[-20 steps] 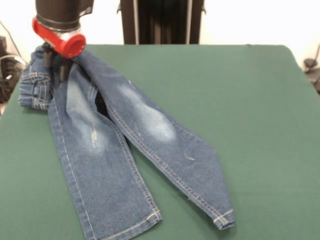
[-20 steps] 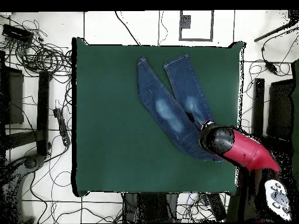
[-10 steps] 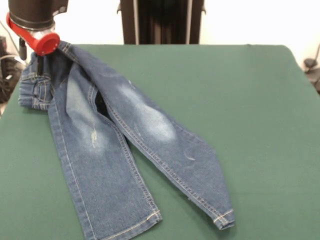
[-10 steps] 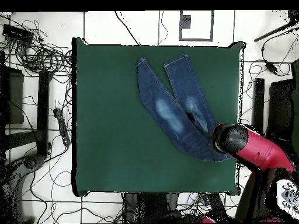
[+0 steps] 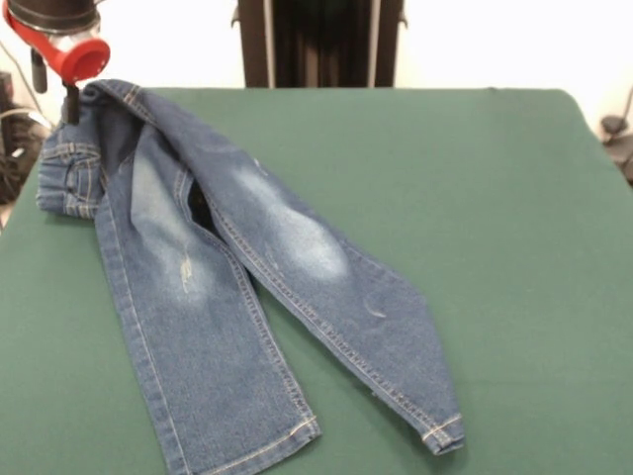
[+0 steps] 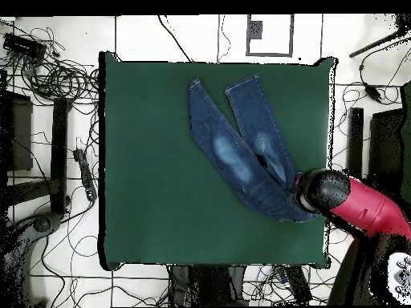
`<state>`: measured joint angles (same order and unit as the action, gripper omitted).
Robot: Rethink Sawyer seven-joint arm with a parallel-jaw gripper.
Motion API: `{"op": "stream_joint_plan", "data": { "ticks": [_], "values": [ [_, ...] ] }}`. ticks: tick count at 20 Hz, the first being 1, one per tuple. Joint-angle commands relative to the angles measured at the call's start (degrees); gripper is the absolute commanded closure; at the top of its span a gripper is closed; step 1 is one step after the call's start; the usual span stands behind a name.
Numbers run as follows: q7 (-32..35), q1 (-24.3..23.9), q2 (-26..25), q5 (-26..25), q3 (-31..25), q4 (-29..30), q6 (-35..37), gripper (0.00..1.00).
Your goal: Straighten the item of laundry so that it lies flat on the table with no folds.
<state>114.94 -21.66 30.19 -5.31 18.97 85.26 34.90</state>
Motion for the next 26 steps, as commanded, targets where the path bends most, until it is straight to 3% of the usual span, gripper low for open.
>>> {"op": "stream_joint_plan", "data": {
  "ticks": [1, 16, 26],
  "values": [
    [-5.02, -0.11, 0.85, -1.88, -9.67, 4.56, 4.67, 0.0],
    [-7.68, -7.38, 0.1, -2.07, -20.28, 8.46, -0.56, 0.0],
    [-4.58, -9.54, -0.53, 0.21, -23.29, 8.0, 7.52, 0.0]
  ]
}}
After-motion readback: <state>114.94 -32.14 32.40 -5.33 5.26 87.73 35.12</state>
